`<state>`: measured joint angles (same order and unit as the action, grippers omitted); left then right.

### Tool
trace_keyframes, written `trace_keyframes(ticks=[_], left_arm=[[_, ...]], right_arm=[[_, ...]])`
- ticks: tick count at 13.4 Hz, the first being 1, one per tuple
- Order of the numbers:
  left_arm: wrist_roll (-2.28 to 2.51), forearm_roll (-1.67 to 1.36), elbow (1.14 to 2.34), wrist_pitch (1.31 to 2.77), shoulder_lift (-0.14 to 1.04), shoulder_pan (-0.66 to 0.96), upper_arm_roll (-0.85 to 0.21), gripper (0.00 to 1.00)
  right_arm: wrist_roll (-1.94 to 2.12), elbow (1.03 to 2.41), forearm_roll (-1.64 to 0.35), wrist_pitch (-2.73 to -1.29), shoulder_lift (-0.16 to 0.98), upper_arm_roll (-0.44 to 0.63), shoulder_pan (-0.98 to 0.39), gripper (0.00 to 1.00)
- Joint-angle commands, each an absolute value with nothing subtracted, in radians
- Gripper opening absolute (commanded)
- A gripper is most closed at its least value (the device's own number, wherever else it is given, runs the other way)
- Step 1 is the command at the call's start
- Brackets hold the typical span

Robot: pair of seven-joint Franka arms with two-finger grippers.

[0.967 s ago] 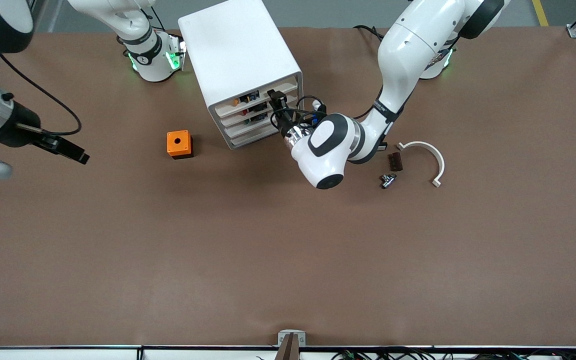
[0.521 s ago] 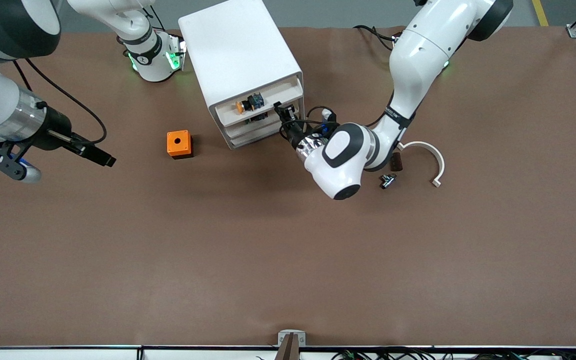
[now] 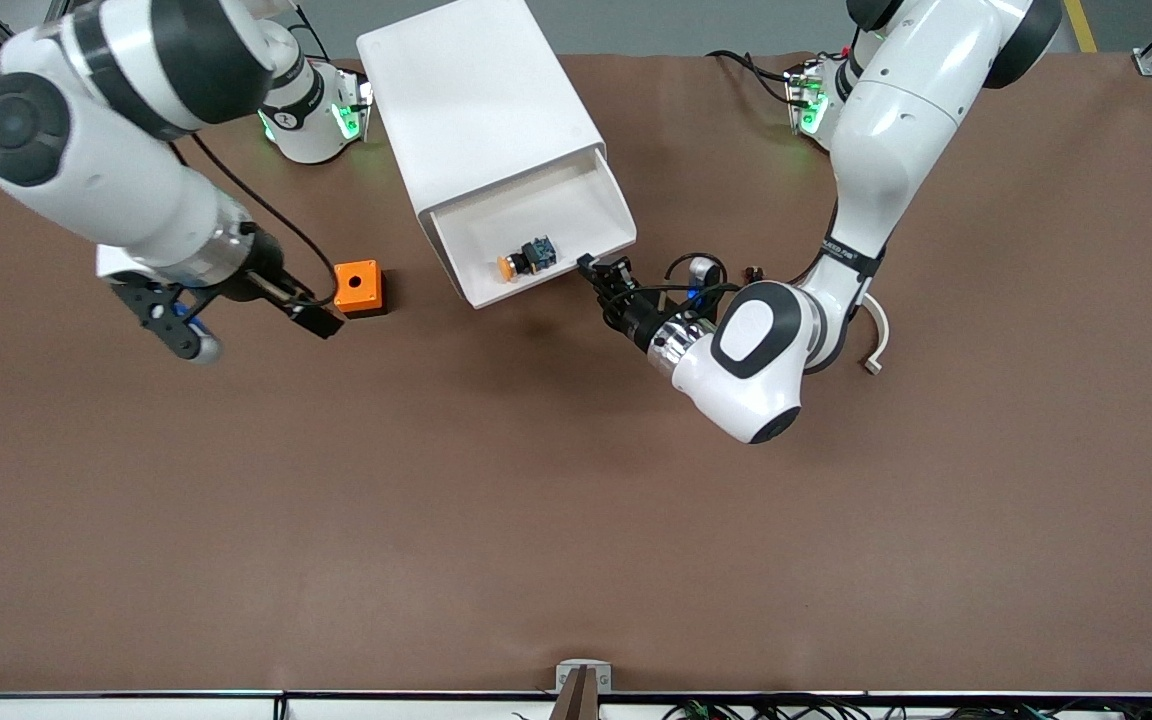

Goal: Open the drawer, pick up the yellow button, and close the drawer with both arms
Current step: 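Reach the right gripper into the drawer over the yellow button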

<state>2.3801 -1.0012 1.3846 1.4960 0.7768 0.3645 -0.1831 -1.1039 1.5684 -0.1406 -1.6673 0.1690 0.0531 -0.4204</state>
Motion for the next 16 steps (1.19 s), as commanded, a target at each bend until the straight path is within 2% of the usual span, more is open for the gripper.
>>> trace_keyframes(ticks=[1,4,5,6,7,8,11,13,16], left_arm=[[2.356,-1.008,1.355,1.485,0.787,0.351,-0.163,0.0],[2.323,-1.011,1.351,1.493,0.788,0.35,-0.143,0.03],[2.321,-1.012,1.351,1.493,0.787,0.339,-0.143,0.09],[2.322,-1.012,1.351,1.493,0.784,0.334,-0.141,0.44],[2.325,-1.012,1.351,1.493,0.779,0.333,-0.143,0.9],[2.326,-1.011,1.351,1.491,0.776,0.333,-0.141,0.99],[2.322,-0.997,1.309,1.491,0.773,0.322,-0.132,0.99],[2.301,-0.959,1.286,1.49,0.767,0.308,-0.085,0.99],[2.188,-0.808,1.278,1.486,0.75,0.302,-0.006,0.99]], right_arm=[[-1.244,1.563,-0.147,-1.683,0.192,0.063,-0.503,1.0],[-1.431,1.566,-0.146,-1.718,0.213,0.064,-0.593,1.0],[-1.474,1.569,-0.146,-1.733,0.221,0.064,-0.616,1.0],[-1.512,1.587,-0.146,-1.758,0.221,0.064,-0.636,1.0],[-1.558,1.609,-0.146,-1.797,0.221,0.064,-0.664,1.0],[-1.621,1.63,-0.146,-1.839,0.222,0.064,-0.689,1.0],[-1.693,1.698,-0.144,-1.943,0.222,0.064,-0.742,1.0],[-1.733,1.733,-0.144,-2.017,0.227,0.064,-0.771,1.0],[-1.772,1.741,-0.138,-2.051,0.256,0.064,-0.807,1.0]])
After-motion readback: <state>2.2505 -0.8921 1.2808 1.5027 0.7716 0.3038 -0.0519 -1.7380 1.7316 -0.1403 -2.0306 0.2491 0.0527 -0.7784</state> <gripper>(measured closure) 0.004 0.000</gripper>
